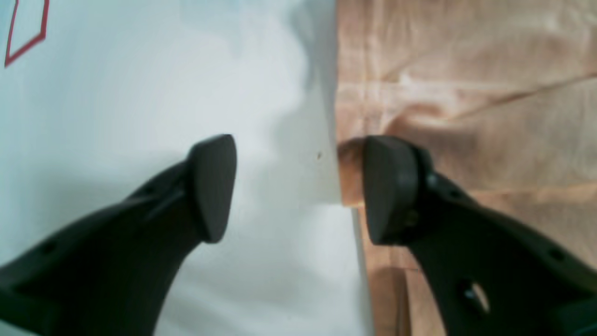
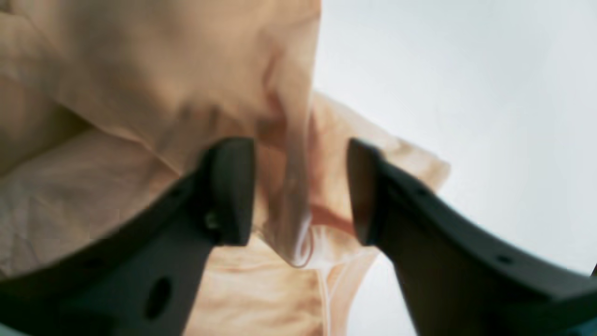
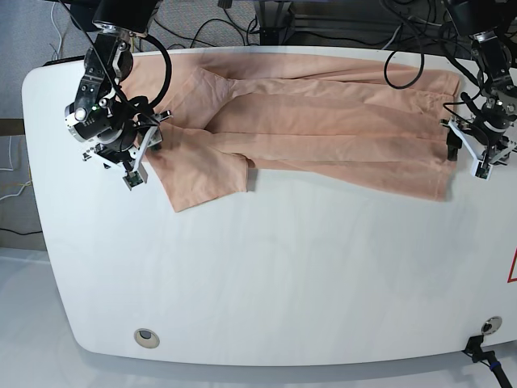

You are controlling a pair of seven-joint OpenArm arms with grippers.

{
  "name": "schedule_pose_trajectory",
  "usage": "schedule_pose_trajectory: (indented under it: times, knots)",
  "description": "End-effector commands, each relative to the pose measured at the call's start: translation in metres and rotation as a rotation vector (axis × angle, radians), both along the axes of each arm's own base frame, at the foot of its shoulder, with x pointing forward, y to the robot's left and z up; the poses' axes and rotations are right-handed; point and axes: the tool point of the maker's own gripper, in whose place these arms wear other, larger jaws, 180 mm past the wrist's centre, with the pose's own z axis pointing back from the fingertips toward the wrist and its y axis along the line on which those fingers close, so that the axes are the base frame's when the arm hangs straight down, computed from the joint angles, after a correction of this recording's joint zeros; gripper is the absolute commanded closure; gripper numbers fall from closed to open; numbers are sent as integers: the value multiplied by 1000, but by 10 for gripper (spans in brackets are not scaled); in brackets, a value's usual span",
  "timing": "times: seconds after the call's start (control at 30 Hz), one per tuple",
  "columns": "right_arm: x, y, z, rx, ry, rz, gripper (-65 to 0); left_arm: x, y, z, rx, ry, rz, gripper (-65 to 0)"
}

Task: Fold the T-shirt properly
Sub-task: 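Lift the hem with both grippers and fold it over toward the arms, then release the hem and move the right gripper to the folded sleeve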

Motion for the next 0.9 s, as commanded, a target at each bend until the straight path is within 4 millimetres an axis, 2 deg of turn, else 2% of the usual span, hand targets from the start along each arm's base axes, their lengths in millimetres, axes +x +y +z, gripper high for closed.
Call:
schedule_pose_trajectory:
  times: [0.0,0.13,0.23,0.37,0.53,0.67,0.87]
  knots:
    - [9,-2,13,-7,-49,7,-343,13,5,23,32,-62,-9,-389]
    - [23,-1,23,-2,-90,8,-343,22,-1,53,79,-120,-36,-389]
    - [42,1,38,7,-142,7,-343,28,-8,70,100,-167,-59,-389]
    - [70,13,46,73,-202,4,-343,39,-22,76,66,-208,-57,-389]
    - [90,20,26,162,-173,-7,-343,38,-21,72,70,-179,-45,-389]
    - [102,26,17,223,-184,-15,-343,35,-26,66,45,-177,-36,-389]
    - [107,34,-5,292,-149,-30,-343,34,-26,63,43,-171,-32,-389]
